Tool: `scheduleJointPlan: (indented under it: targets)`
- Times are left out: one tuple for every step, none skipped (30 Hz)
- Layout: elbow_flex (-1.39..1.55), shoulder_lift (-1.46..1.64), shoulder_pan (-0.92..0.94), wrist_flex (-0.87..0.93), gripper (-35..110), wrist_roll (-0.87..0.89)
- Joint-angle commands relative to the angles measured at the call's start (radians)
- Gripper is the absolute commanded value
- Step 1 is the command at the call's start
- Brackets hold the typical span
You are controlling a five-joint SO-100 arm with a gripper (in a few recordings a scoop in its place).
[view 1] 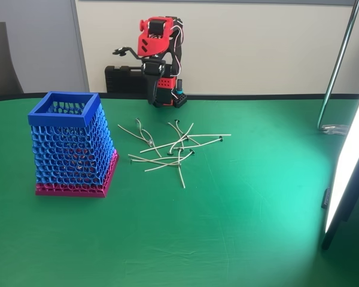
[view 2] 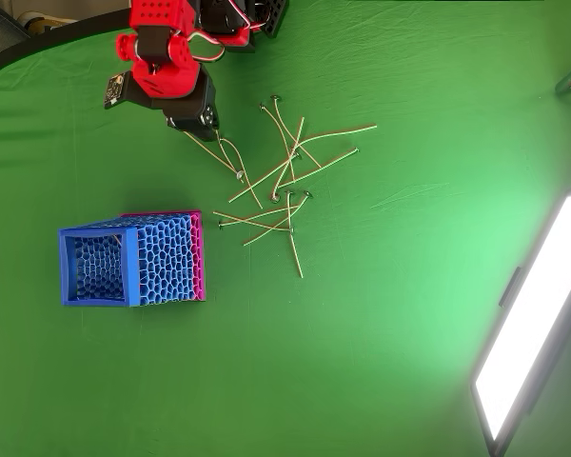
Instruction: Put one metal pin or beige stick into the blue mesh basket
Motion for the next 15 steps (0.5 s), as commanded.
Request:
scheduleJointPlan:
  targets:
    - [-0.018,-0.037,0.041,-0.048,16,-0.066]
    - [-0.020,-0.049,0.046,-0.061,17,-0.091]
    - [-0.023,-0.063,0.046,-0.069,18,-0.126]
    - [-0.028,-0.078,0.044,-0.077,18,-0.160]
    - [-0.029,-0.094,0.044,-0.089,18,-0.192]
    - [-0.035,-0.110,0.040,-0.095,18,-0.222]
    - [-0.035,-0.120,0.034,-0.109,18,-0.250]
    - [-0.035,-0.129,0.025,-0.115,17,-0.288]
    - [-0.038,-0.135,0.018,-0.118,18,-0.313]
    - [-0.044,-0.143,0.012,-0.123,18,-0.334]
    - [-0.049,-0.149,0.006,-0.123,18,-0.360]
    - [-0.052,-0.155,0.002,-0.126,17,-0.391]
    - [-0.052,-0.161,0.000,-0.130,17,-0.422]
    - [-0.052,-0.169,-0.002,-0.140,17,-0.449]
    - [-0.051,-0.176,-0.005,-0.153,17,-0.480]
